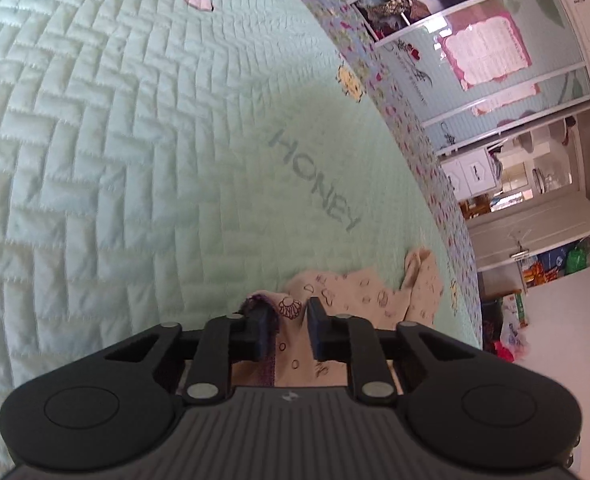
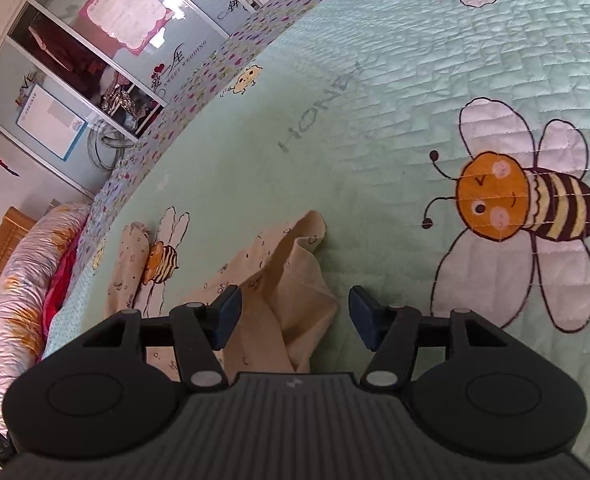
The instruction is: Fold clothes
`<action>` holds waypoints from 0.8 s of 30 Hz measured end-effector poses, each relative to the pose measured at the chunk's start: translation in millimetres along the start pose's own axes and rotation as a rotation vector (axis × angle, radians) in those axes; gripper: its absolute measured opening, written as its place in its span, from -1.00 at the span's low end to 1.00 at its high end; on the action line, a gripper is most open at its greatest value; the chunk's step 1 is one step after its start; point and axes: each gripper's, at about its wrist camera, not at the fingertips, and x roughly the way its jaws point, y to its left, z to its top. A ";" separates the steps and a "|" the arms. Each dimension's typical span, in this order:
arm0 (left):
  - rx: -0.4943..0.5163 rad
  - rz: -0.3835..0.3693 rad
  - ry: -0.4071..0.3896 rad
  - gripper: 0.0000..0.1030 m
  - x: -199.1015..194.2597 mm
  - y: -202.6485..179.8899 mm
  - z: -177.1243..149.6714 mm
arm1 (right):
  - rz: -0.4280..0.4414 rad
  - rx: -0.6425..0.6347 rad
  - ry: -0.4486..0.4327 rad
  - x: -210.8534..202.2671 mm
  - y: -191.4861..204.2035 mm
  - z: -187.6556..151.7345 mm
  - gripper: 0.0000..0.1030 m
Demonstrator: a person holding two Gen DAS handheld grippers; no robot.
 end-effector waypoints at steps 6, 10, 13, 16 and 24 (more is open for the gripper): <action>0.027 0.050 -0.065 -0.75 0.4 -11.3 26.0 | 0.047 -0.001 0.031 26.1 10.5 16.0 -0.37; 0.020 0.065 -0.081 -0.75 2.6 -10.5 42.7 | -0.012 -0.035 0.027 30.4 10.0 21.3 -0.82; 0.034 0.087 -0.065 -0.75 8.3 -6.5 45.6 | -0.066 -0.085 -0.060 17.8 0.9 30.0 -0.81; 0.026 0.113 -0.036 -0.75 12.9 2.2 43.9 | -0.165 -0.107 -0.128 5.6 -6.5 35.8 -0.66; -0.002 0.055 -0.030 -0.36 -44.8 22.5 12.9 | -0.039 -0.262 -0.118 -70.3 15.8 -21.4 0.46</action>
